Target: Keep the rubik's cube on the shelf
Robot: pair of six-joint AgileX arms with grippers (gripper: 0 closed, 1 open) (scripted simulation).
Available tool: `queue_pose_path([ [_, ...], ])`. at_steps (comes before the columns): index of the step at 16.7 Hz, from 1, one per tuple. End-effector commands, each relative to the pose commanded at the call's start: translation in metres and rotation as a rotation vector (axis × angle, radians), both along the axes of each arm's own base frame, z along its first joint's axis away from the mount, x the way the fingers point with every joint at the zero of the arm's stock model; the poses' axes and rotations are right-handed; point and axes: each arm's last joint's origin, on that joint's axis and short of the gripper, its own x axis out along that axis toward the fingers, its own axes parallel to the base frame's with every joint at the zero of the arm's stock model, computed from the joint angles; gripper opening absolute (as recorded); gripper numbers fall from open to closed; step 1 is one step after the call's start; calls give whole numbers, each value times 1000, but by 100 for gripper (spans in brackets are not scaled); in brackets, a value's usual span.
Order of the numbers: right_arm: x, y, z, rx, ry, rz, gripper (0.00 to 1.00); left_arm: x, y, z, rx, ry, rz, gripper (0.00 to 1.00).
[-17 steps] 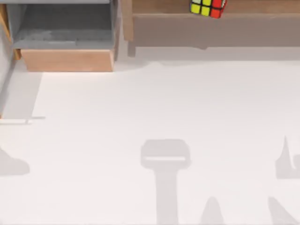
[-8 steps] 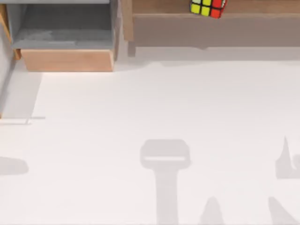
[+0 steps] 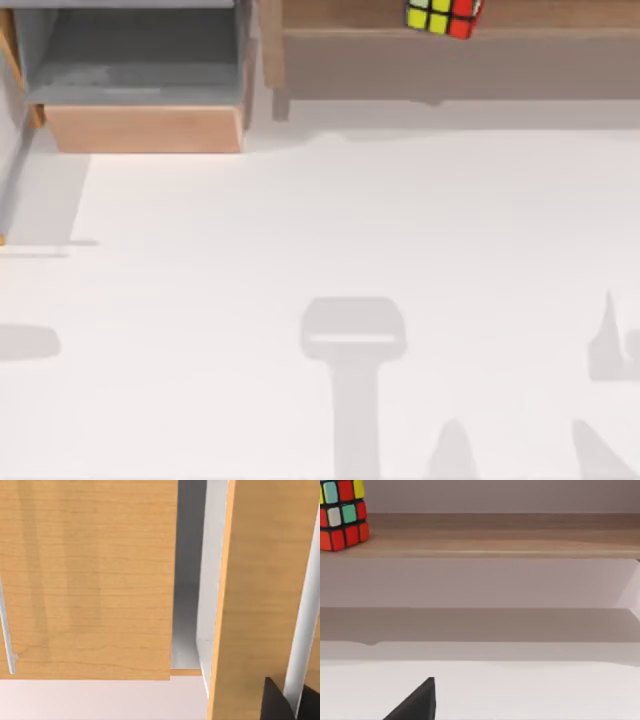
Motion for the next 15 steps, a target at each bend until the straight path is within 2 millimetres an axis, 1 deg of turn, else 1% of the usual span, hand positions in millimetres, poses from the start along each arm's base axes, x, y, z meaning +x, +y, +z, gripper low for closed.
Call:
queue_pose_path([
  [3,0,0,0,0,0,0,100,32,1,2,6,-9,-2,0],
  [5,0,0,0,0,0,0,100,47,0,1,5,-6,1,0],
  [6,0,0,0,0,0,0,100,50,-1,1,4,-3,4,0],
  [9,0,0,0,0,0,0,100,49,-1,-1,-2,4,5,0],
  [11,0,0,0,0,0,0,100,53,-1,-1,-5,7,2,0],
  [13,0,0,0,0,0,0,100,69,-2,-2,-7,8,0,0],
  [15,0,0,0,0,0,0,100,91,-1,1,0,-5,-2,0],
])
